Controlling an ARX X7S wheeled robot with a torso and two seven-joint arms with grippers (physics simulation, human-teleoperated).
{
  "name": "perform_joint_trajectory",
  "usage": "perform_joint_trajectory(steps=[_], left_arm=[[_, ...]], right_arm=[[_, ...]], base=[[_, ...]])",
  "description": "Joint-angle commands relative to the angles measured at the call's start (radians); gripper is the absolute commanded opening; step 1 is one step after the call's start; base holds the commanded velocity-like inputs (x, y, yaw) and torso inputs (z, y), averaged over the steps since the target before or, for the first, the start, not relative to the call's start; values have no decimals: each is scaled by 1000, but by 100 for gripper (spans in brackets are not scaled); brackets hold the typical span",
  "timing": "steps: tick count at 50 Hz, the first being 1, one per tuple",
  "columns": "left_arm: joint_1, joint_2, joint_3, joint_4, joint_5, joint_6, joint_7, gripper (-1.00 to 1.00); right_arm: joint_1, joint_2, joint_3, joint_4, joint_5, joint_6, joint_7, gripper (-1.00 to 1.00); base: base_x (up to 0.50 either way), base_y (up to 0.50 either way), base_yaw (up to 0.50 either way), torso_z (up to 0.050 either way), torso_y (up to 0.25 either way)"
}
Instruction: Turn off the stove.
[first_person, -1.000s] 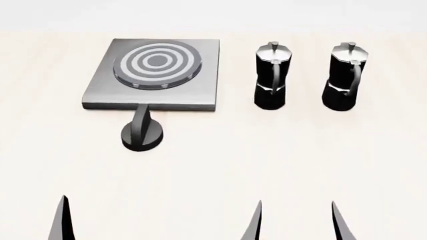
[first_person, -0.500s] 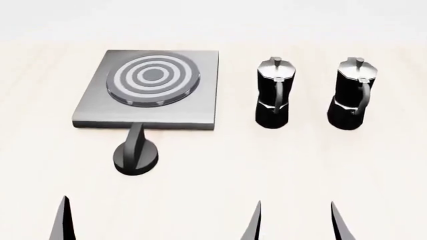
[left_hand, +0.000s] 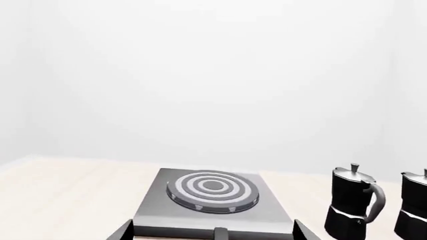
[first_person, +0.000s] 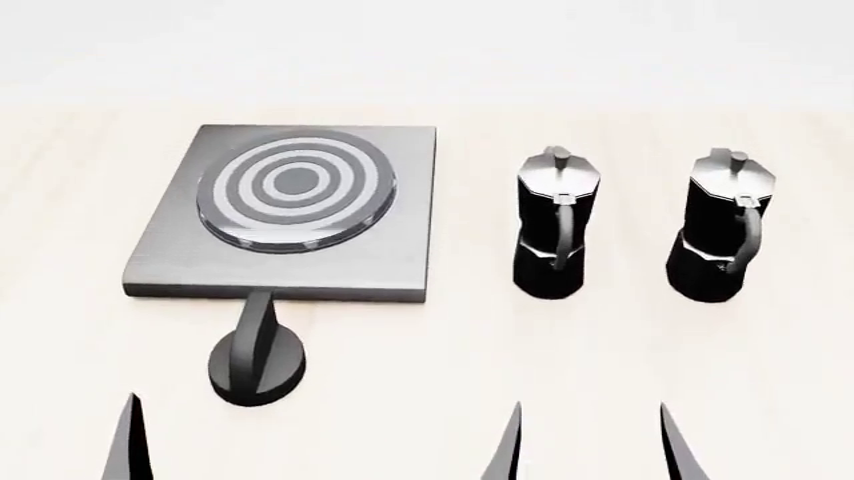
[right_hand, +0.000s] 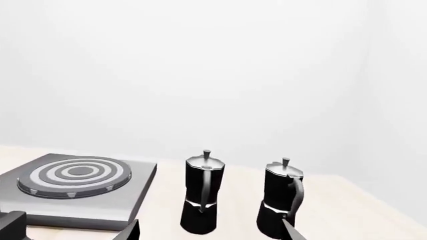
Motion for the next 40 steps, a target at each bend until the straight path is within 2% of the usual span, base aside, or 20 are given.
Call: perform_joint_trajectory(steps=[1,33,40], left_arm=[[-2,-7,8,-5,1,4,-7,100],[-2,-18,21,-15,-2,15,-18,100],[-2,-20,25,-23,-1,19,-19,100]], right_arm=[[1,6,-5,1,7,-1,7,100],[6,16,-16,7,16,-3,22,100],[14,12,-17,14,20,23,30,100]], base=[[211,0,0,0,0],[206,0,0,0,0],[18,0,0,0,2]])
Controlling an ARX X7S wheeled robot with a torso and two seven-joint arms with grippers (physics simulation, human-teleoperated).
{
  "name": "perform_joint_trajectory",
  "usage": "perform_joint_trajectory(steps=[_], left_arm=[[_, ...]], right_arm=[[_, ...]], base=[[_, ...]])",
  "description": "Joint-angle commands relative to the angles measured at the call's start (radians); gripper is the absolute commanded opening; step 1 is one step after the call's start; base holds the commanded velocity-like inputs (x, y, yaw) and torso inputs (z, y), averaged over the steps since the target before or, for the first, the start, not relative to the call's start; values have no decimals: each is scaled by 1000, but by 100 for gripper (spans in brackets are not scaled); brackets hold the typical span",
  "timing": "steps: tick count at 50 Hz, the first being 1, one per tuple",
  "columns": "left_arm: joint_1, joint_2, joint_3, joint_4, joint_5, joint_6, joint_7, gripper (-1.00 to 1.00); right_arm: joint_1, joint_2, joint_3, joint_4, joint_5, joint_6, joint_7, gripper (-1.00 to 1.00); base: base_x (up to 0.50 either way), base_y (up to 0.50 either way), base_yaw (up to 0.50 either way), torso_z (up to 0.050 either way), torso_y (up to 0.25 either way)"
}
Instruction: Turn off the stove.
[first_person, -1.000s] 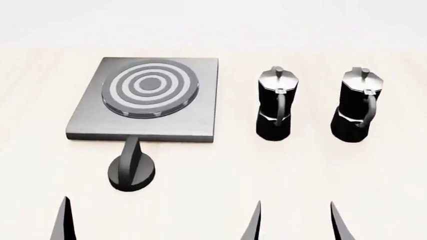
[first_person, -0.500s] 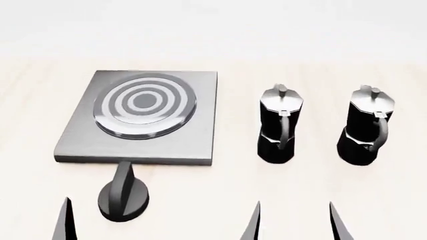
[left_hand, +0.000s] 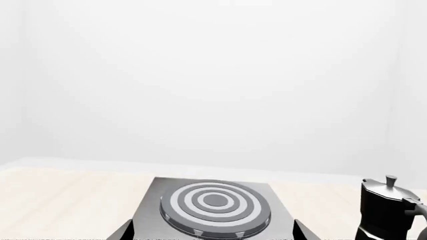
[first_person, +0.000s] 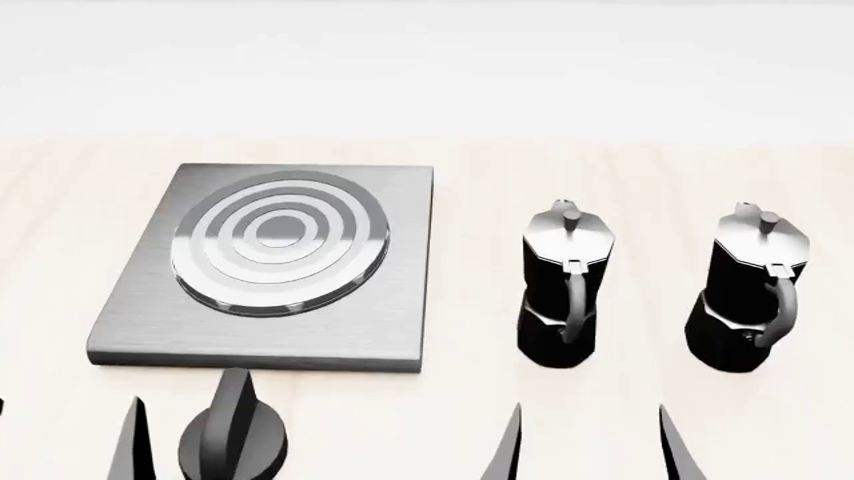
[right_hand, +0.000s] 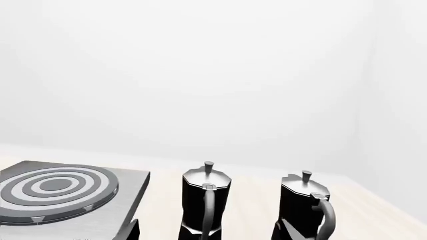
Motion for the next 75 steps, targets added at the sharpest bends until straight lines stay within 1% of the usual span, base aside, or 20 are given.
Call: perform_joint_trajectory(steps=[1,13,75], left_arm=[[1,-3,6,-9,0,6,-2,100],[-1,-8,14,-13,8,10,-6,100],[-5,-27,40,-31,9,22,-24,100]], right_arm=[[5,-1,-3,6,7,18,7,100],[5,6,-10,4,11,10,7,100],[9,25,-24,12,29,0,29,100]], base=[[0,0,0,0,0],[0,0,0,0,0],[0,0,0,-4,-134]])
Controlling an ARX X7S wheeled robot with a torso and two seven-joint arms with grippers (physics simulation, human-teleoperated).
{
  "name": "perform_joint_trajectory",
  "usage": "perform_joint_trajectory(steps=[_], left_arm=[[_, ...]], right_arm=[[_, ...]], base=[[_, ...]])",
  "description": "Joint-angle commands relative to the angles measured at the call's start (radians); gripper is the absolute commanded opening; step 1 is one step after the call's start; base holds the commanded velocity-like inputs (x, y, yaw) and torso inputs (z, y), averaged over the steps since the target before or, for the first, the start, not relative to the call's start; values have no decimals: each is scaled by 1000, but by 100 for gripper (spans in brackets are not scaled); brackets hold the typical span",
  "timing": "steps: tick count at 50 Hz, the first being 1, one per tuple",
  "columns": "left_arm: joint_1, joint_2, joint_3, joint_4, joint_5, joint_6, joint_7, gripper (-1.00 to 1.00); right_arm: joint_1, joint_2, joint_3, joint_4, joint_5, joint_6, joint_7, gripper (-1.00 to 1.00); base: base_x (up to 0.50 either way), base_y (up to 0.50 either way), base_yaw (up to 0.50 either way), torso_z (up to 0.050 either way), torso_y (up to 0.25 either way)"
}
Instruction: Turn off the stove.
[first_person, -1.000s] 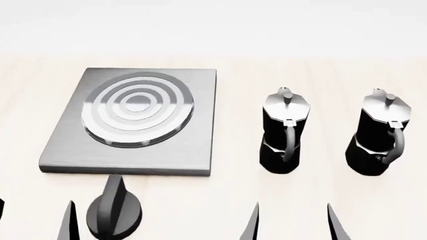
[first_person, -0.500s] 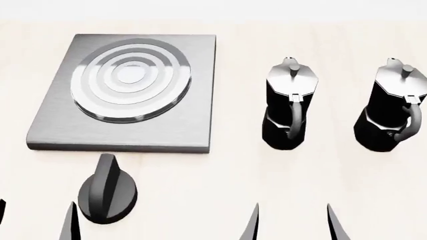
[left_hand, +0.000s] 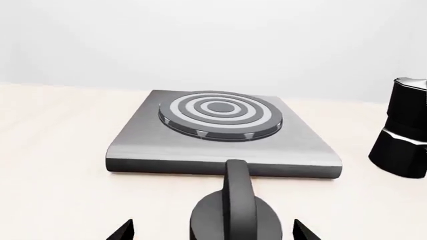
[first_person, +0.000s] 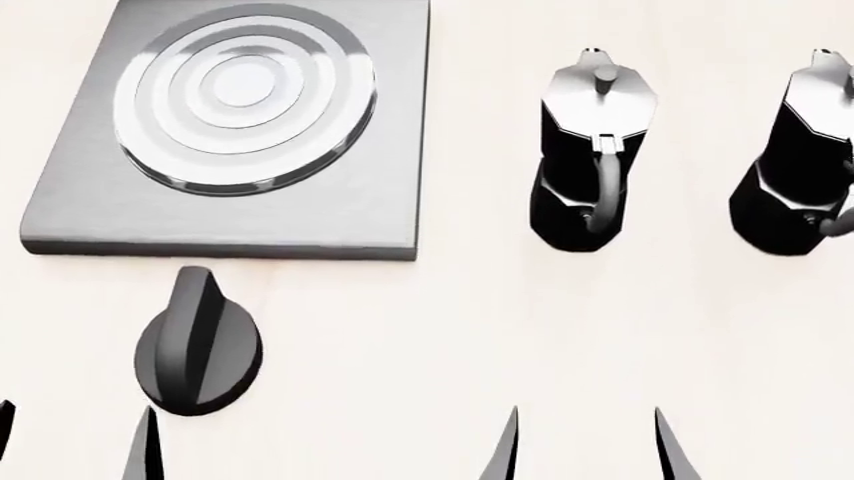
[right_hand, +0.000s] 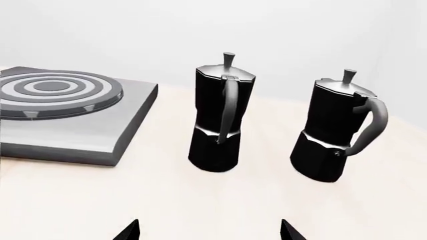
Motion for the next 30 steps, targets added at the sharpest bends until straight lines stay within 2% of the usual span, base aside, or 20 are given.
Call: perform_joint_trajectory(steps=[1,18,30], left_arm=[[-4,-4,2,-2,-3,-2,-4,100],[-5,-8,8,-3,-9,0,-8,100],[-3,-8,9,5,-23,1,-11,100]], right_arm=[[2,3,-3,3,4,-3,3,100],[5,7,-8,8,10,-6,7,100],[6,11,-12,10,13,-7,9,100]], base=[[0,0,0,-4,-135],[0,0,0,-4,-124],[0,0,0,0,0]])
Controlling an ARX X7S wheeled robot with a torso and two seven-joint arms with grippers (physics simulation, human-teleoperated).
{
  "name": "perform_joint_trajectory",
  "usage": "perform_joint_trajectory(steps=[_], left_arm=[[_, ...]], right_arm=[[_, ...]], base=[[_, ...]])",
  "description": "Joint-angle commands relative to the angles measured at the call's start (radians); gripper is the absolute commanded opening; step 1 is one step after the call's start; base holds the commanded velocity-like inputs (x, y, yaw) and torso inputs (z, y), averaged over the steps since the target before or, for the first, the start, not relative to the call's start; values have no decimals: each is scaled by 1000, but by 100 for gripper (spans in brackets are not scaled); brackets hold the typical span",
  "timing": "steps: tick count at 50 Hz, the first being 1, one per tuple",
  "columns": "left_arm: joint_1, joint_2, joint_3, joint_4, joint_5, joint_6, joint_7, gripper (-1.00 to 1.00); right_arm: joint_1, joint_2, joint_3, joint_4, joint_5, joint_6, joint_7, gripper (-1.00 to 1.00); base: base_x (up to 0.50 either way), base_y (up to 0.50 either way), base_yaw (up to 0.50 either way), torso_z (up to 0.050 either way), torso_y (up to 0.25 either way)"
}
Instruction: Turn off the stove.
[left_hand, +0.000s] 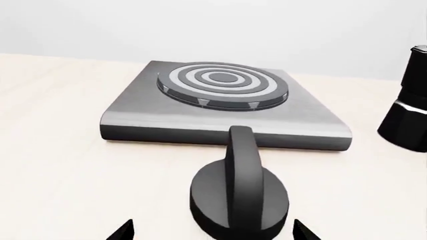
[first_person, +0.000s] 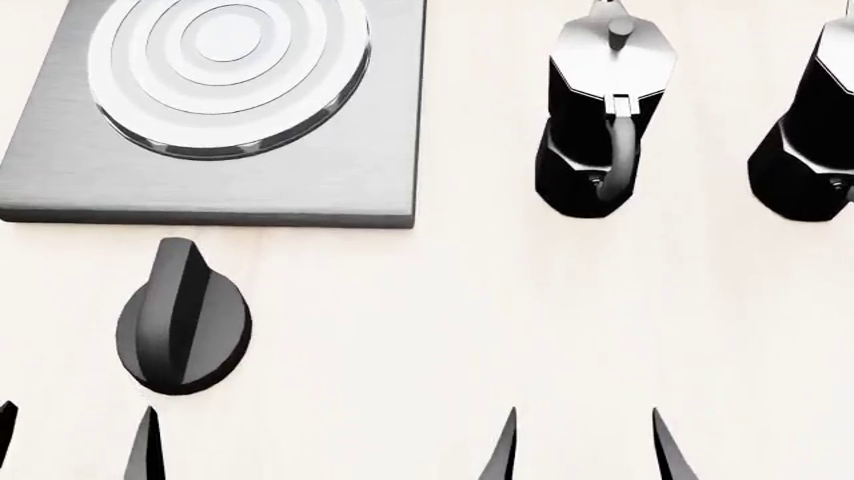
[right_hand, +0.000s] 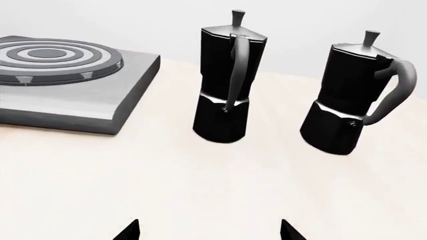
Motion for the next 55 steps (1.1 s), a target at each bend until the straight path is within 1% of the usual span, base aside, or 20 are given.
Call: perform_joint_trajectory(steps=[1,8,15,17,25,37,40,44,55], left_arm=[[0,-1,4,12,-7,1,-5,100],[-21,6,23,47,-5,-29,-18,100],[-63,38,71,24,27,-41,-25,100],[-98,55,88,8,45,-54,-33,100],[-147,79,119,-25,76,-54,-42,100],[-221,115,140,-96,100,-49,-60,100],[-222,114,142,-97,99,-48,-62,100],[-256,133,140,-151,105,-35,-71,100],[-299,146,138,-202,104,-25,-81,100]], right_arm=[[2,3,-3,3,5,-2,2,100],[3,5,-6,9,6,-5,3,100],[-2,8,-2,16,11,-17,5,100],[-2,9,-4,16,11,-18,5,100],[-3,11,-4,17,14,-20,7,100],[-4,15,-4,18,18,-24,10,100],[-4,16,-5,18,19,-24,11,100],[-2,17,-6,21,21,-25,11,100],[-1,20,-8,18,25,-24,15,100]], base=[[0,0,0,0,0],[0,0,0,0,0],[0,0,0,0,0],[0,0,0,0,0],[0,0,0,0,0],[0,0,0,0,0],[0,0,0,0,0],[0,0,0,0,0],[0,0,0,0,0]])
